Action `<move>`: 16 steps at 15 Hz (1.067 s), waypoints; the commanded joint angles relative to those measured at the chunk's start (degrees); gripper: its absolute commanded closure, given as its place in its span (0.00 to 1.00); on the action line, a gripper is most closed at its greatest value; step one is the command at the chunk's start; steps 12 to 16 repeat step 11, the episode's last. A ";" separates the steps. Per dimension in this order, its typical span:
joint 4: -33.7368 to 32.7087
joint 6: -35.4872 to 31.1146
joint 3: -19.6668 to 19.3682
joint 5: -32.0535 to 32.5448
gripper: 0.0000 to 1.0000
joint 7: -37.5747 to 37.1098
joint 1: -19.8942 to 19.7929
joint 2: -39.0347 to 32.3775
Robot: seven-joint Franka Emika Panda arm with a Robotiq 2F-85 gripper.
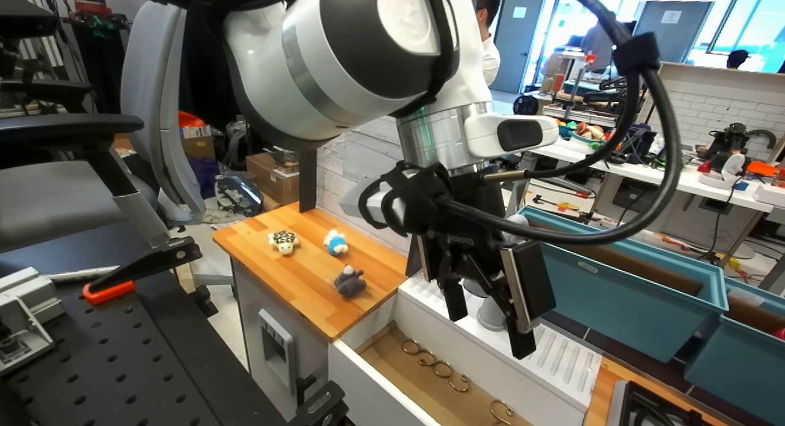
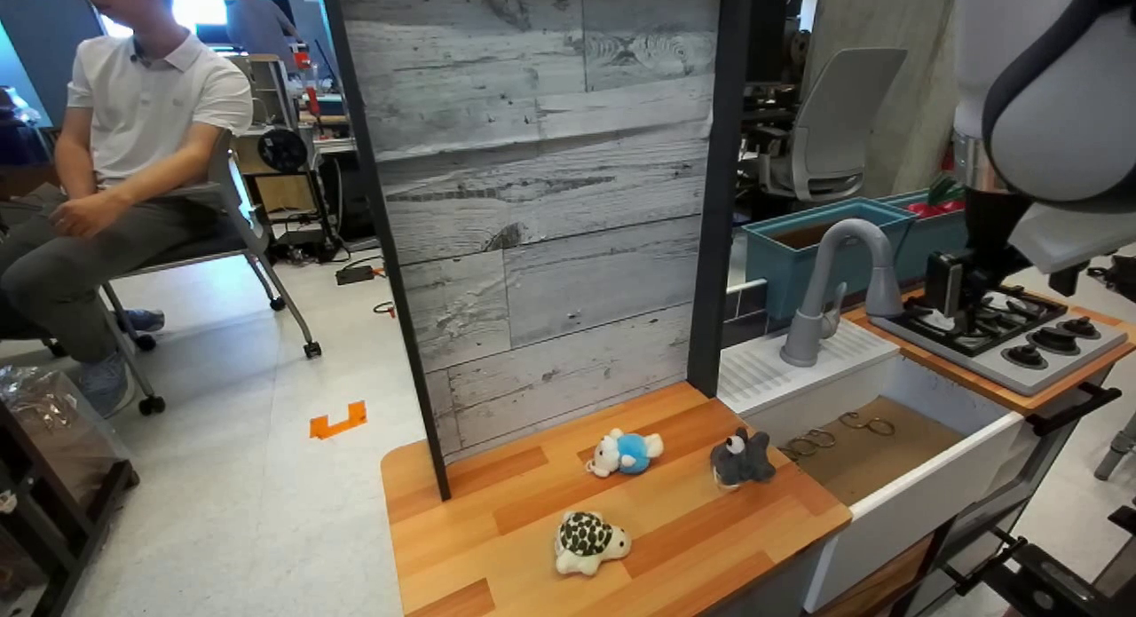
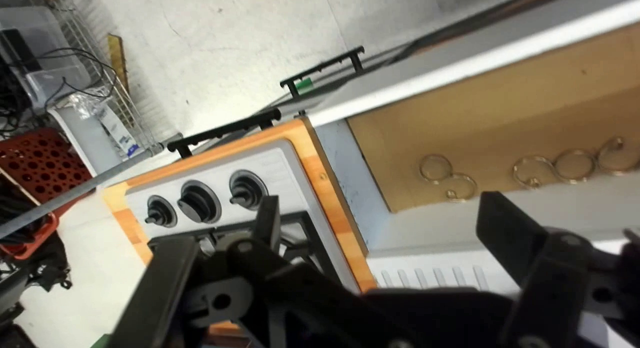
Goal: Push the grey faucet to the center of the sink
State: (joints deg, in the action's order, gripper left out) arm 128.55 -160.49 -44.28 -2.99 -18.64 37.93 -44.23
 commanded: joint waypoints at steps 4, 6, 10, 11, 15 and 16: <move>5.77 12.75 5.54 14.49 0.00 6.31 -4.50 14.14; 6.59 15.81 9.05 17.71 0.00 6.46 -7.54 17.42; 5.35 17.30 17.60 22.48 0.00 2.06 -15.96 18.27; 5.37 17.72 19.66 23.26 0.00 1.89 -18.12 19.11; 5.37 17.72 19.66 23.26 0.00 1.89 -18.12 19.11; 5.37 17.72 19.66 23.26 0.00 1.89 -18.12 19.11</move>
